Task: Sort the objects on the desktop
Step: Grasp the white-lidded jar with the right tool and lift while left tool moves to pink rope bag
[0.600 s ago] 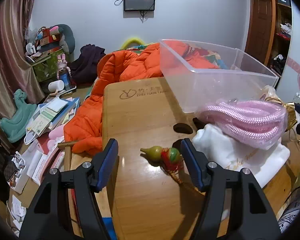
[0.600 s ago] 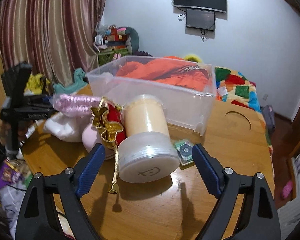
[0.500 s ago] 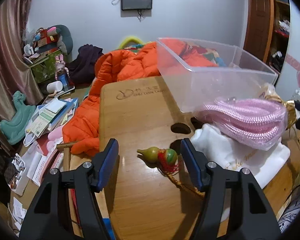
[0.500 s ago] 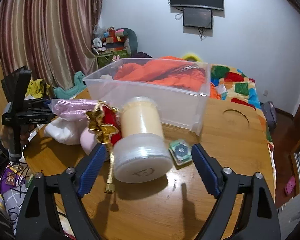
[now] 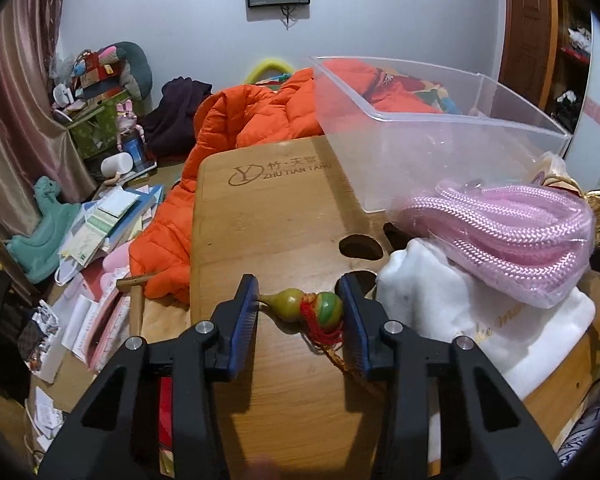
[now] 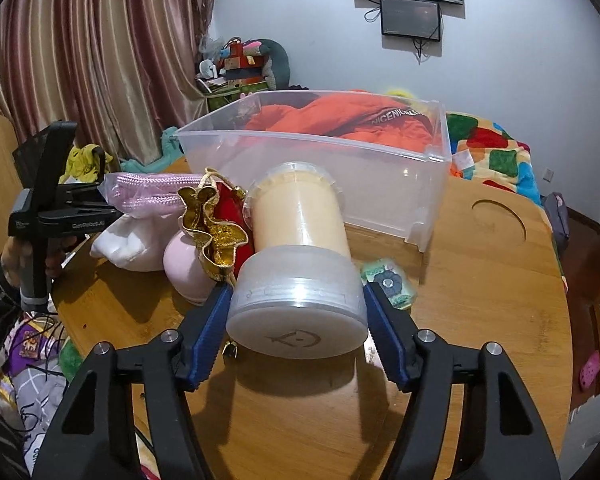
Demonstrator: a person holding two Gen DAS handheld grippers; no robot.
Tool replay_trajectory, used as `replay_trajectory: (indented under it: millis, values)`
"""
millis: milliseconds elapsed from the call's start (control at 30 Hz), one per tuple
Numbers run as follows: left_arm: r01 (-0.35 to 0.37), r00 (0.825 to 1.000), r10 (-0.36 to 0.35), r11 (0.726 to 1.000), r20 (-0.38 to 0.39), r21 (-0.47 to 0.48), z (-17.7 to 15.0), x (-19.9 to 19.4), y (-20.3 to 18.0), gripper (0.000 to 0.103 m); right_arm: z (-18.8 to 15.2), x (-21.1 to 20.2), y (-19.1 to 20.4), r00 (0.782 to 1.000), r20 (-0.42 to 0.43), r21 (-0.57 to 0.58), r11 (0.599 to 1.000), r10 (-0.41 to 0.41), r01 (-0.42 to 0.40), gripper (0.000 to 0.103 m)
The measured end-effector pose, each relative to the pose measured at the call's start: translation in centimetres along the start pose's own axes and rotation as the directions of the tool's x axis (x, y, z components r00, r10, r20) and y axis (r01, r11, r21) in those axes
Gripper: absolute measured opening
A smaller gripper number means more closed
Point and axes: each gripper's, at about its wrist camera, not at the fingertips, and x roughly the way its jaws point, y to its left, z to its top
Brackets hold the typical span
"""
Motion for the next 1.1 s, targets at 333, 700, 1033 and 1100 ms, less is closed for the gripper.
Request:
replay_trajectory:
  millis: [333,700,1033,1100]
  values:
    - [-0.035,0.999,0.035,0.999,0.021,-0.014,0.1,-1.1,-0.3,0.041,0.2,-1.9,-0.6,1.0,0.023,0.041,0.999,0.006,-0.007,0.063]
    - [0.031,0.996,-0.03,0.999,0.08,-0.016,1.8,-4.7,-2.0,0.041,2.1,-5.0,-1.5,0.995,0.096,0.048,0.999,-0.014,0.009,0.063]
    - [0.069,0.992,-0.07,0.998,0.105,0.014,4.8,-6.5,-4.2,0.041,6.0,-6.0,-2.4,0.989,0.145,0.017,1.0,-0.007,0.005,0.063]
    - [0.079,0.991,-0.08,0.997,0.103,0.014,5.6,-6.5,-4.2,0.041,6.8,-5.9,-2.6,0.988,0.154,0.013,1.0,0.003,-0.005,0.063]
